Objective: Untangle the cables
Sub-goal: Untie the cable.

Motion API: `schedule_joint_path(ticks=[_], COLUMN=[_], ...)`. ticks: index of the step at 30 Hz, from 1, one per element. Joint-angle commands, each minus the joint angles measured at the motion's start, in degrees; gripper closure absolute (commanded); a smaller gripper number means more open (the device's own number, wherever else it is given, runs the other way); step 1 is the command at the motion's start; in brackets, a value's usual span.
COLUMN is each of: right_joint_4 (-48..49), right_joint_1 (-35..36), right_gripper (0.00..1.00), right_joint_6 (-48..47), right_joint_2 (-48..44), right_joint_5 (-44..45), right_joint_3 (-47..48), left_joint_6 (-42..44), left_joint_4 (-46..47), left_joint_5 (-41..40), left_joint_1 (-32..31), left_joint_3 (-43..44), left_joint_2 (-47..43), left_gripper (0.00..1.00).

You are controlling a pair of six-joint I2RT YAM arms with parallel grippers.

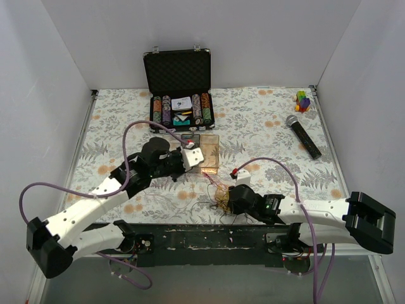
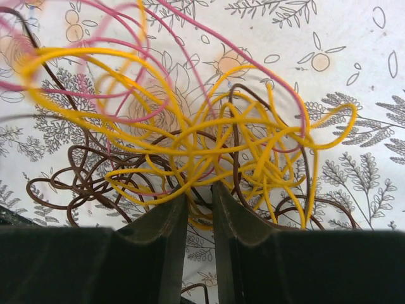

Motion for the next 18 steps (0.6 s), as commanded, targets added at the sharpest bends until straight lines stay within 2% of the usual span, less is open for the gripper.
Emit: schedule_joint_path(ticks=[1, 6, 13, 18], right_joint_4=[-0.2, 0.2, -1.1, -3.2], right_joint_1=[0.0, 0.1, 0.0, 0.0], right_gripper=[0.72, 0.76, 0.99, 0.99], right_joint_6=[2.3, 3.3, 6.1, 8.7], right_joint_2=[3.2, 7.4, 12.7, 12.4], right_joint_5=[-3.0, -5.0, -6.1, -4.6], right_joint_3=[-2.1, -1.6, -0.6, -0.8], left_joint_6=[-1.5, -1.6, 1.2, 4.5], left_joint_4=[-7.8, -12.7, -18.1, -20.0], left_joint_5=[-1.2, -2.1, -6.8, -12.9], left_joint_1=[0.4, 0.4, 0.4, 0.4], left_joint_3=[6.3, 10.0, 14.2, 18.2], left_joint_2=[-5.5, -8.5, -11.8, -14.5], left_gripper=[1.0, 1.0, 1.0, 1.0])
